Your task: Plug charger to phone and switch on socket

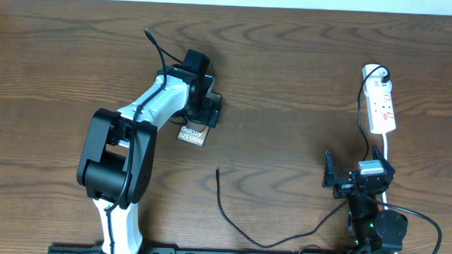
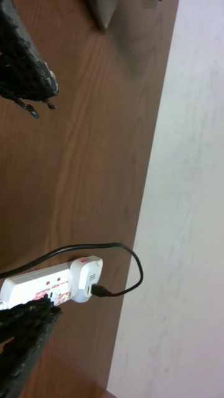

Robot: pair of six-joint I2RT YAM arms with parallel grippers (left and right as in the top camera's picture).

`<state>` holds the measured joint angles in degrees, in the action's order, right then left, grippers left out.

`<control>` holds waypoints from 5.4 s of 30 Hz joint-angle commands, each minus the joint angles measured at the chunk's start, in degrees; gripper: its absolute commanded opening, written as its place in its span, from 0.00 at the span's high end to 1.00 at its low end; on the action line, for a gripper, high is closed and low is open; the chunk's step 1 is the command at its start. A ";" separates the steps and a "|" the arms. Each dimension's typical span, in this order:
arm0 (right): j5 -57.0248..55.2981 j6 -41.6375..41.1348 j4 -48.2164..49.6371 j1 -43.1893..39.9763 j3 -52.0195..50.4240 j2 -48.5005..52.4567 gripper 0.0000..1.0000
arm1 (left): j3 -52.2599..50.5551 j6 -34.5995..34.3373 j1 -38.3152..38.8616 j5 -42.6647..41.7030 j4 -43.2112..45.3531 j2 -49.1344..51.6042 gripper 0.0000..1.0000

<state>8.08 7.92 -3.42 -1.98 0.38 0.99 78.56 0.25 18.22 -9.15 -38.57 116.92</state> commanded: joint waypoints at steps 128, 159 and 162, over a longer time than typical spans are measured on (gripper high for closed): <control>0.02 -0.61 -0.24 0.26 -0.07 -0.24 0.01 | -9.90 1.27 0.24 -0.04 5.01 3.32 0.23; 0.02 -0.61 -0.24 0.26 -0.07 -0.24 0.01 | -6.73 1.27 0.24 -0.28 2.78 -8.90 0.62; 0.02 -0.61 -0.24 0.26 -0.07 -0.24 0.01 | -6.73 1.27 0.22 -0.26 2.82 -11.43 0.62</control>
<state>8.08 7.92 -3.42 -1.98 0.38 0.99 71.44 1.69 18.76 -8.71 -35.86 110.34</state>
